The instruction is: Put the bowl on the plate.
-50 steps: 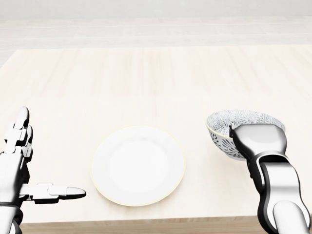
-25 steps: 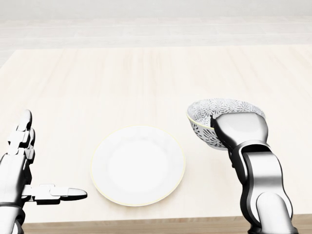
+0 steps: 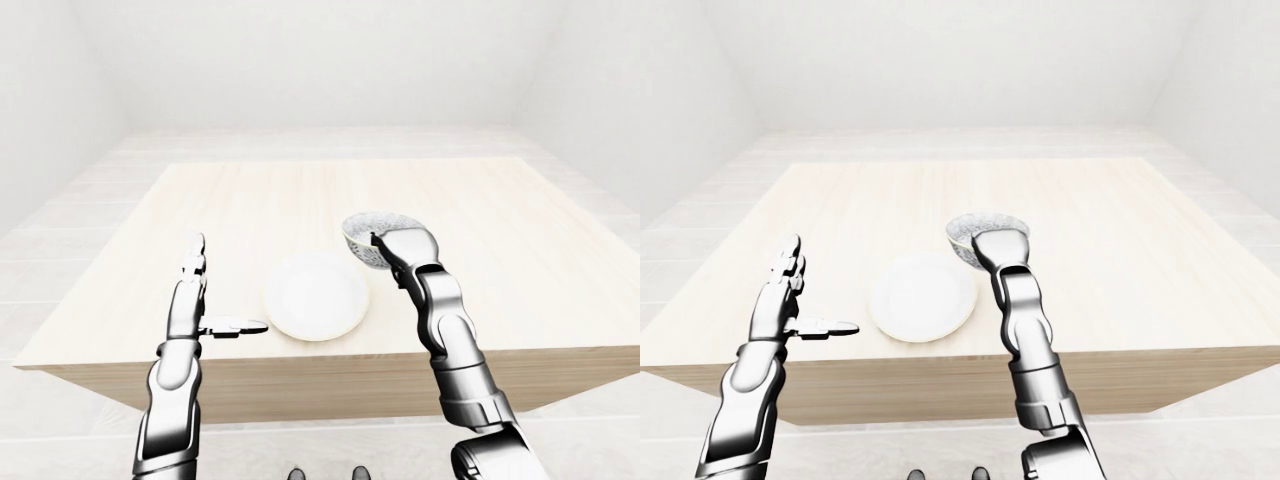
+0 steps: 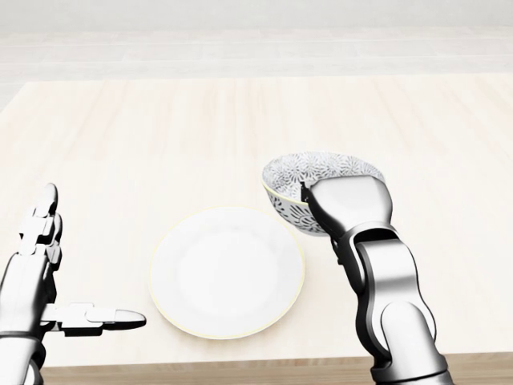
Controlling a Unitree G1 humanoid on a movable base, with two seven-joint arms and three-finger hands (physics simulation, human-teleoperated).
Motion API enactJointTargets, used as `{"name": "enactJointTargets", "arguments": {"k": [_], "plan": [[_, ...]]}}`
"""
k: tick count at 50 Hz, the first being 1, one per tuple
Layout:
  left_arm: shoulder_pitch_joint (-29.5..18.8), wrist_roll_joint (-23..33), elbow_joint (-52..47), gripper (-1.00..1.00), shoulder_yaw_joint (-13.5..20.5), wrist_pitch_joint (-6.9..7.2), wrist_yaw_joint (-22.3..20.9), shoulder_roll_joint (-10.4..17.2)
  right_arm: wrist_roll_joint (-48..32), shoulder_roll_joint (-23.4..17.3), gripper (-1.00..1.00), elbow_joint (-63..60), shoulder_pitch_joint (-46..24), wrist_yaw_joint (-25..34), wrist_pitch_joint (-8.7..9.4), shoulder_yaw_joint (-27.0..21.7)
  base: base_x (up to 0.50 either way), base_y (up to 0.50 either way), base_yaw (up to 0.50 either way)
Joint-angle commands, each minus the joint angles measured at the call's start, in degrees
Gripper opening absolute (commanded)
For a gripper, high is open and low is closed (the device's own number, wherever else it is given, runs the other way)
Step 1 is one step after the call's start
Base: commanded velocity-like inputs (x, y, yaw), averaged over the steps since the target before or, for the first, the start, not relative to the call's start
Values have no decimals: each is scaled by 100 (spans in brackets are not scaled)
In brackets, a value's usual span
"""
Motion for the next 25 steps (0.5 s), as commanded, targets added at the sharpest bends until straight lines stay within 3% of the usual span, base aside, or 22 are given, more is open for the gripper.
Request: {"name": "enactJointTargets", "arguments": {"k": [1,15,17,25], "plan": [[-42,19,92,100,-30,0,23,6,198,185,-57,151,-110,-305,1,156,0,0,0],[-44,20,109,100,-39,0,29,12,334,343,-55,282,21,-623,1,353,0,0,0],[-51,25,156,100,-42,0,42,12,253,319,-56,400,-34,-1011,1,374,0,0,0],[-54,29,156,100,-50,0,47,15,289,486,-55,308,128,-1045,1,503,0,0,0]]}}
